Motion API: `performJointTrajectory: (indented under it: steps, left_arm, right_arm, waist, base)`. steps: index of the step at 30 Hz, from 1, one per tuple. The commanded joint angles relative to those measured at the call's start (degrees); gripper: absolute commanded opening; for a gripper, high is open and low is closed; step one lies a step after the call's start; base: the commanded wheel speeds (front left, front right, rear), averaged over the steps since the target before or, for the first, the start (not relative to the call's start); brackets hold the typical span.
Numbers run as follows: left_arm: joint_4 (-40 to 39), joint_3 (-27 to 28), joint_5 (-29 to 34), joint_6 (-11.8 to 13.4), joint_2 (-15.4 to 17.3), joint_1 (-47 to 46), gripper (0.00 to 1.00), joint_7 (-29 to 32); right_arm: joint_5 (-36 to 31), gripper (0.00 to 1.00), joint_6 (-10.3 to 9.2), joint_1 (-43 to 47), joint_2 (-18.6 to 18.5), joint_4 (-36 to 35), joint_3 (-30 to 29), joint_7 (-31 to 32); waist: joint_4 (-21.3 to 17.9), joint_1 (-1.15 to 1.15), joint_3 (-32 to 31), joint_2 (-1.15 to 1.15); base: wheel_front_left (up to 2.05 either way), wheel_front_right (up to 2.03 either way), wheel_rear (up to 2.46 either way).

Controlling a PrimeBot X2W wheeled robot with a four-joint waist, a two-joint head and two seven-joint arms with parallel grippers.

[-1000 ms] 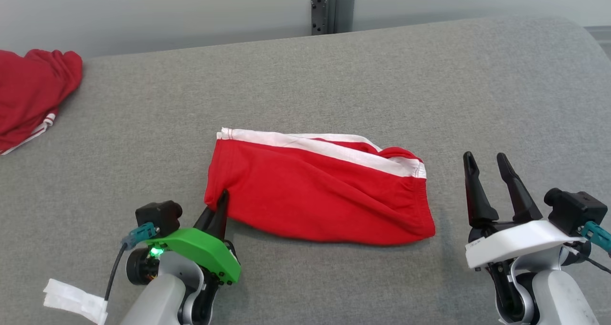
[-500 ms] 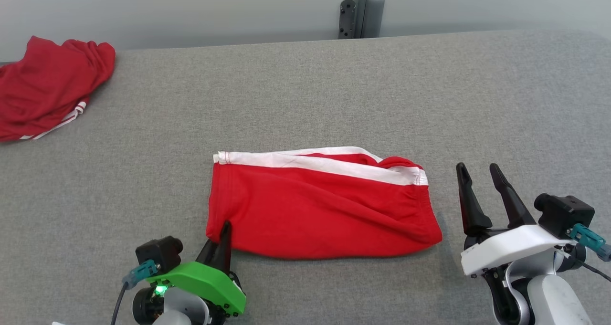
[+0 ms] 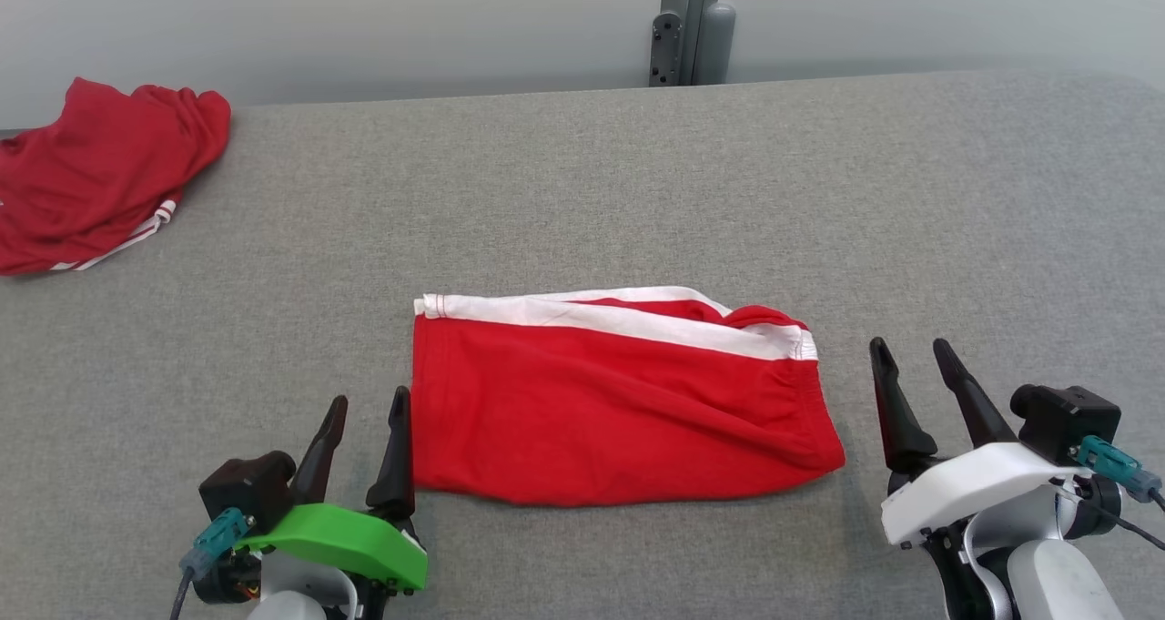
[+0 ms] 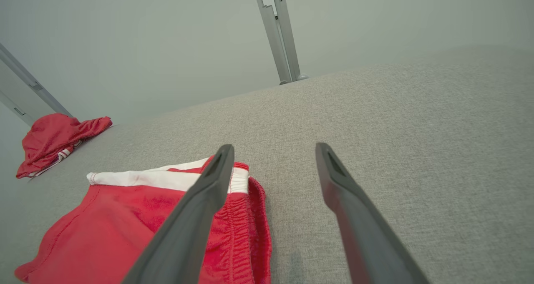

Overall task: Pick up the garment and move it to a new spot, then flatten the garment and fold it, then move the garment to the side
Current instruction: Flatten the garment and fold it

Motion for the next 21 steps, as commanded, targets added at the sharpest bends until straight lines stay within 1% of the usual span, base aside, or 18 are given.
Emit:
performJointTrajectory:
  steps: [1,5,10,15,21]
  left_arm:
    - [-1.05,0.38,1.19,0.53,0.53,1.06,1.00,-0.43]
    - [-4.60,1.18,2.76,1.14,0.78,2.29,1.00,-0.77]
    - [-8.44,1.77,3.77,1.90,-0.14,3.96,1.00,-0.84]
    - [-10.74,1.82,4.41,2.40,-0.39,4.83,1.00,-0.89]
    - [-11.44,1.84,4.74,2.44,-0.69,4.67,1.00,-0.91]
  right_arm:
    - [-0.54,1.00,-0.04,0.75,-0.30,0.24,0.29,0.60]
    - [0.27,1.00,-0.04,1.02,-1.00,1.66,1.95,3.02]
    - [1.17,1.00,-0.04,-0.52,-2.96,5.05,3.57,5.60]
    - [2.77,1.00,-0.04,-3.44,-5.24,10.02,5.67,8.17]
    - [6.81,1.00,-0.05,-8.40,-7.37,17.12,8.92,12.08]
  waist:
    - [0.55,0.00,-0.37,0.00]
    - [1.44,0.00,-0.81,0.00]
    - [2.68,0.00,-0.87,0.00]
    - [3.99,0.00,-0.32,0.00]
    - [5.51,0.00,0.75,0.00]
  base:
    - [0.00,0.00,0.00]
    - [0.00,0.00,0.00]
    - [0.00,0.00,0.00]
    - [0.00,0.00,0.00]
    - [0.00,0.00,0.00]
